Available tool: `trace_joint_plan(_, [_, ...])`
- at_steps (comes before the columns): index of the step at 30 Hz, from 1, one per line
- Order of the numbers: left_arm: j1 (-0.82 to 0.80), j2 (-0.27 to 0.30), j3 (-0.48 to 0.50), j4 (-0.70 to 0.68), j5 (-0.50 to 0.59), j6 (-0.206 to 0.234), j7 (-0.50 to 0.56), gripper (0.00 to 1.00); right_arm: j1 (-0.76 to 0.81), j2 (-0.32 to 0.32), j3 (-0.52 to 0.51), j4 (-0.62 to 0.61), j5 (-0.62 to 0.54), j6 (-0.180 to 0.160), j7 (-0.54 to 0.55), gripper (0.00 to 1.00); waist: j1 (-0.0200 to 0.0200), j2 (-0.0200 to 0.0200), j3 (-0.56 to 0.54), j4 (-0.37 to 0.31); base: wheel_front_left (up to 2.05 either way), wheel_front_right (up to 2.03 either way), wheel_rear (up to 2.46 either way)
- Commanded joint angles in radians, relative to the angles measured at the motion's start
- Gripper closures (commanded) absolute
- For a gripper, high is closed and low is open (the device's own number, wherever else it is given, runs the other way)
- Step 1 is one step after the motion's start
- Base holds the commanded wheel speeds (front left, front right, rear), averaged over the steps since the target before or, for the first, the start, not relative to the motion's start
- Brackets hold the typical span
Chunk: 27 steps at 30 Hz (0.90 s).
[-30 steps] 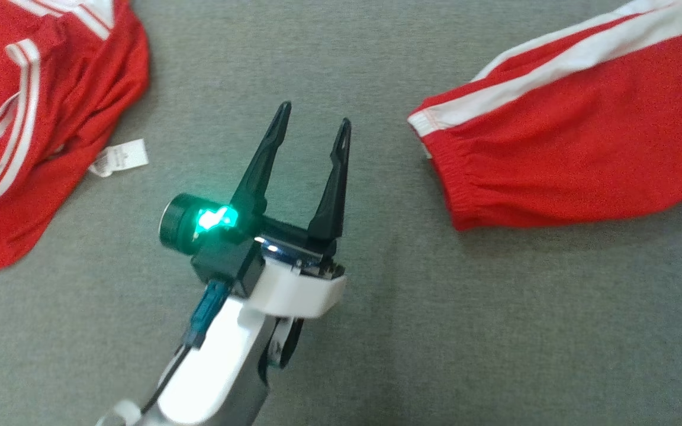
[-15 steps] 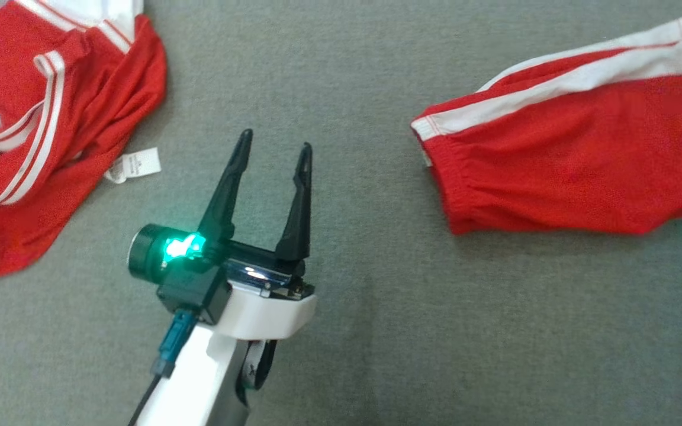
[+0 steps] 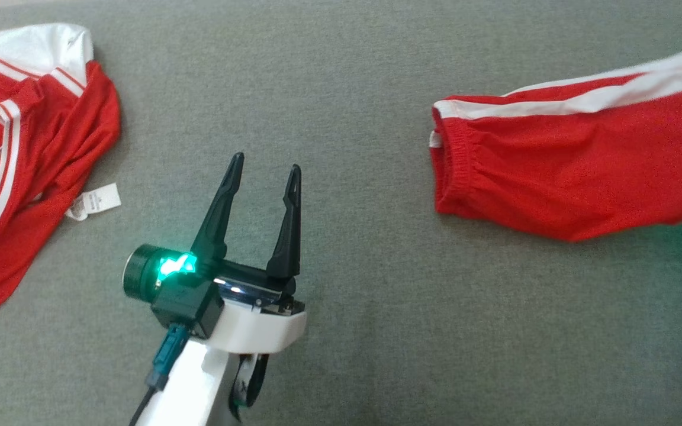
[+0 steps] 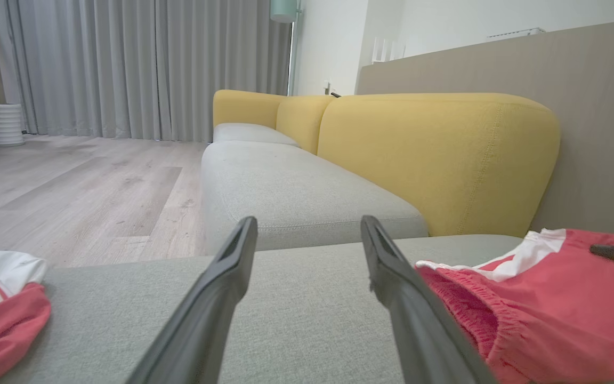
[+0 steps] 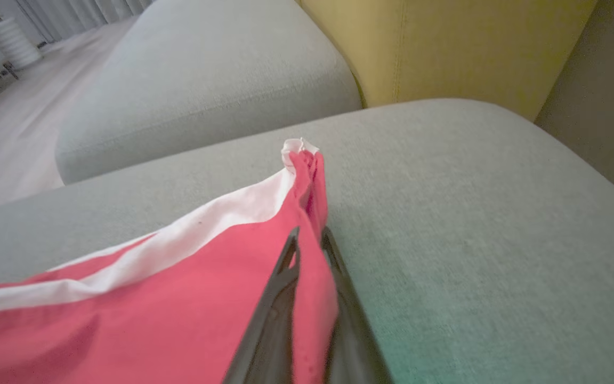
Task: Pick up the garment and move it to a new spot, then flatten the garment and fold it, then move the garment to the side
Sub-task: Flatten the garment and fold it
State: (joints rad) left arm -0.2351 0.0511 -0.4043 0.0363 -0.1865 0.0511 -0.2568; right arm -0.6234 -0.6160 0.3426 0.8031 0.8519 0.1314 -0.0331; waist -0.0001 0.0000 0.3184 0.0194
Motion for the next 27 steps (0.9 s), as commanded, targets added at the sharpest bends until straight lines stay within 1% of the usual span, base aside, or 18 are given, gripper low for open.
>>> trace_joint_plan(1, [0.002,-0.001,0.034,-0.026,-0.003,-0.006,-0.005,0.00,-0.006,-0.025,-0.001,-0.046,-0.008,-0.001,-0.016,1.00,0.0001,0.0000,-0.006,-0.007,0.00,0.00,0.00])
trace_joint_plan(4, [0.005,-0.001,0.031,-0.019,-0.004,-0.008,-0.005,0.00,-0.008,-0.004,-0.002,-0.139,0.004,-0.001,-0.006,1.00,0.0001,0.0000,-0.013,-0.012,0.00,0.00,0.00])
trace_joint_plan(11, [0.005,-0.001,0.014,0.001,-0.013,-0.021,-0.005,0.00,0.068,0.038,-0.029,-0.423,0.074,-0.001,0.049,1.00,0.0001,0.0000,-0.035,0.002,0.00,0.00,0.00])
trace_joint_plan(14, [0.009,-0.001,0.013,0.007,-0.018,-0.023,-0.005,0.00,0.107,0.076,-0.031,-0.531,0.070,-0.001,0.074,1.00,0.0001,0.0000,-0.044,0.009,0.00,0.00,0.00])
trace_joint_plan(16, [0.010,-0.001,0.011,0.011,-0.021,-0.024,-0.005,0.00,0.127,0.104,-0.020,-0.580,0.041,-0.001,0.097,1.00,0.0001,0.0000,-0.048,0.016,0.00,0.00,0.00])
trace_joint_plan(19, [0.009,-0.001,0.006,0.013,-0.027,-0.023,-0.005,0.00,0.148,0.165,0.006,-0.627,-0.008,-0.001,0.129,1.00,0.0001,0.0000,-0.049,0.029,0.00,0.00,0.00])
trace_joint_plan(22, [0.009,-0.001,0.001,0.014,-0.031,-0.021,-0.005,0.00,0.161,0.238,0.036,-0.638,-0.040,-0.001,0.153,1.00,0.0001,0.0000,-0.049,0.043,0.00,0.00,0.00])
trace_joint_plan(23, [0.009,-0.001,0.000,0.014,-0.032,-0.020,-0.005,0.00,0.163,0.260,0.048,-0.631,-0.054,-0.001,0.161,0.92,0.0001,0.0000,-0.049,0.047,0.00,0.00,0.00])
trace_joint_plan(25, [0.009,-0.001,-0.003,0.015,-0.035,-0.020,-0.005,0.00,0.170,0.302,0.077,-0.609,-0.077,-0.001,0.176,0.69,0.0001,0.0000,-0.049,0.057,0.00,0.00,0.00])
trace_joint_plan(27, [0.009,-0.001,-0.005,0.016,-0.038,-0.019,-0.005,0.00,0.179,0.331,0.108,-0.588,-0.096,-0.001,0.189,0.51,0.0001,0.0000,-0.050,0.065,0.00,0.00,0.00])
